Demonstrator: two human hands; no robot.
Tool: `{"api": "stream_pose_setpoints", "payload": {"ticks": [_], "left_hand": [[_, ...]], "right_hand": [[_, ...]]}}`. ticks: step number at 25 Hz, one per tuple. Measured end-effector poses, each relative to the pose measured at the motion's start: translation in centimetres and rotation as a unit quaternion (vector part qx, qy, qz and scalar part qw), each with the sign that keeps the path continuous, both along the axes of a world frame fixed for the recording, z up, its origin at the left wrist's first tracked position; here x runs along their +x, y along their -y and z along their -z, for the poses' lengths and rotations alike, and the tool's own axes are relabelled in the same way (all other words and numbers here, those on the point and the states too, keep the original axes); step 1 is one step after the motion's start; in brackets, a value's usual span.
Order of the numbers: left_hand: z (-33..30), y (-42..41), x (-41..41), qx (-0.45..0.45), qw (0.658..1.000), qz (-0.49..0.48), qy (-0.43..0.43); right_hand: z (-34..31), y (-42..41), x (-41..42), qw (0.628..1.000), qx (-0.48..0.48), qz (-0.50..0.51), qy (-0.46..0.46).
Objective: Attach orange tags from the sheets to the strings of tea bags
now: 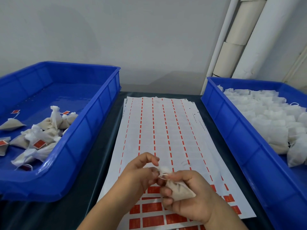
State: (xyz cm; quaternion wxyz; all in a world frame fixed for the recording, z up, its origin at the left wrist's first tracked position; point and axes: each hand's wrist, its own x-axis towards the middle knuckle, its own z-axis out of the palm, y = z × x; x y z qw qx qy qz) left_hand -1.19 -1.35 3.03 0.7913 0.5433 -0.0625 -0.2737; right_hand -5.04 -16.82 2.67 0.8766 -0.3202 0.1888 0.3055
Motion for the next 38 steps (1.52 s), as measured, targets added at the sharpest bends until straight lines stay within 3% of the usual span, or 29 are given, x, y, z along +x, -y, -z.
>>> {"api": "stream_pose_setpoints", "payload": {"ticks": [5,10,13,19,24,28,38], "left_hand": [[0.0,0.1,-0.4,0.177,0.967,0.025,0.183],[0.1,0.2,-0.1,0.338,0.886,-0.055,0.312],[0.1,-0.1,0.0,0.43,0.805,-0.045,0.405],[-0.9,-0.8,1.0,0.502,0.753,-0.06,0.422],[-1.8,-0.6,1.4,0.479,0.762,-0.125,0.418],[-2.8,-0.1,1.5,0.442,0.781,-0.083,0.432],[-5.2,-2.1,3.8,0.477,0.765,-0.006,0.432]], "right_hand": [[0.3,0.3,-0.1,0.999,0.054,0.002,-0.003],[0.7,0.4,-0.1,1.0,0.018,0.023,-0.012],[0.7,0.6,-0.2,0.998,-0.032,0.048,-0.006],[0.8,1.3,-0.7,0.996,-0.073,0.051,0.0],[0.2,2.2,-0.9,0.99,-0.107,-0.016,0.09],[-1.0,2.4,-0.4,0.97,-0.136,-0.073,0.189],[-2.0,1.5,1.3,0.925,-0.299,-0.012,0.233]]}}
